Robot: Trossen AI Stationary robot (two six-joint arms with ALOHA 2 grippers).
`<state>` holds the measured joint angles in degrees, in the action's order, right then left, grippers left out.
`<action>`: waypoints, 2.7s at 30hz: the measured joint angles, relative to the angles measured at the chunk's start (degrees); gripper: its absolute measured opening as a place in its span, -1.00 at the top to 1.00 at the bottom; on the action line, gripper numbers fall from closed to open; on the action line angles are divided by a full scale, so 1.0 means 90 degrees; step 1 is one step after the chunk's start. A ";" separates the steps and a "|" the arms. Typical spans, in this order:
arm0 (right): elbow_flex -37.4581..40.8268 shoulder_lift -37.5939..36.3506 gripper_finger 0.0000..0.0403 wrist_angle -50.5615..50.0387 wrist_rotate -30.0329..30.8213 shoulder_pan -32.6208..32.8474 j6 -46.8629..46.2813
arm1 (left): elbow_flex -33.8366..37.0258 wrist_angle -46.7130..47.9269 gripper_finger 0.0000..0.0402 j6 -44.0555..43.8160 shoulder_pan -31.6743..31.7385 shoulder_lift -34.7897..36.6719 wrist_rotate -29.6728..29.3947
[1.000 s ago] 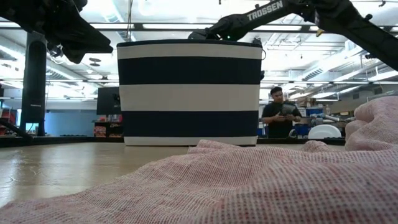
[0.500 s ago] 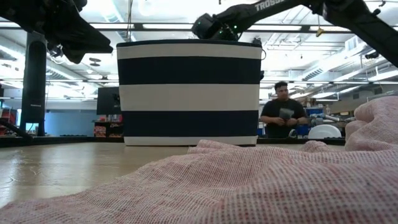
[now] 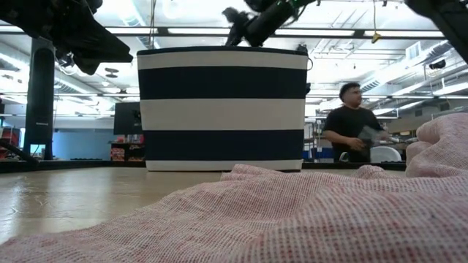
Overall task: Sort clothes
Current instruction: Put the pink polo shirt into the blue bin
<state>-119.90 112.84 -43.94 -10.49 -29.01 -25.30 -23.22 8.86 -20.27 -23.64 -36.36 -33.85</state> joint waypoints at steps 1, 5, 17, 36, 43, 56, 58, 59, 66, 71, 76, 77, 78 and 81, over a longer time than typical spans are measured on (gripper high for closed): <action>0.0000 -0.0117 -0.04 -0.0143 0.0058 0.0002 0.0006 | 0.0000 0.0000 0.38 0.0000 0.0000 -0.0002 -0.0002; 0.0000 -0.0623 -0.01 -0.0752 0.0440 0.0077 0.0085 | 0.0000 0.0000 0.38 0.0010 0.0000 -0.0002 -0.0001; -0.0012 -0.1869 0.03 -0.2662 0.2505 0.1658 -0.0469 | 0.0000 -0.0003 0.38 0.0007 0.0000 0.0000 0.0275; 0.0216 -0.2040 0.09 -0.5092 0.5033 0.5818 -0.5700 | 0.0000 -0.0019 0.38 0.0005 0.0000 0.0000 0.0961; 0.1277 -0.2035 0.10 -0.5110 0.4996 0.6815 -0.7940 | 0.0000 0.0004 0.38 0.0041 0.0000 -0.0002 0.1011; 0.3299 -0.2031 0.10 -0.4947 0.2674 0.8163 -1.1636 | 0.0000 0.0010 0.38 0.0056 0.0000 -0.0001 0.1012; 0.3430 -0.2026 0.11 -0.4897 0.2280 0.8207 -1.1668 | 0.0000 0.0010 0.38 0.0056 0.0000 -0.0002 0.1011; 0.3488 -0.2026 0.11 -0.4922 0.2183 0.8217 -1.1672 | 0.0000 0.0010 0.38 0.0056 0.0000 -0.0001 0.1012; 0.3755 -0.2028 0.15 -0.4902 0.1982 0.8564 -1.1592 | 0.0000 0.0018 0.38 0.0056 0.0000 -0.0002 0.1253; 0.3926 -0.2028 0.15 -0.4636 0.1963 0.8689 -1.1616 | 0.0000 0.0066 0.38 0.0056 0.0000 -0.0002 0.1292; 0.4169 -0.2028 0.14 -0.4337 0.2027 0.8633 -1.0812 | 0.0000 0.0063 0.38 0.0056 0.0000 -0.0002 0.1292; 0.4232 -0.2028 0.14 -0.4213 0.2018 0.8611 -1.0380 | 0.0000 0.0063 0.38 0.0056 0.0000 -0.0002 0.1292; 0.4288 -0.2028 0.14 -0.4060 0.1970 0.8583 -0.9885 | 0.0000 0.0063 0.38 0.0056 0.0000 -0.0001 0.1292; 0.4371 -0.2028 0.14 -0.3790 0.1671 0.8467 -0.8195 | 0.0000 0.0061 0.38 0.0056 0.0000 0.0000 0.1292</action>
<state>-80.56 94.59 -78.05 4.55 47.19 -99.05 -23.22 9.41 -19.77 -23.64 -36.36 -22.22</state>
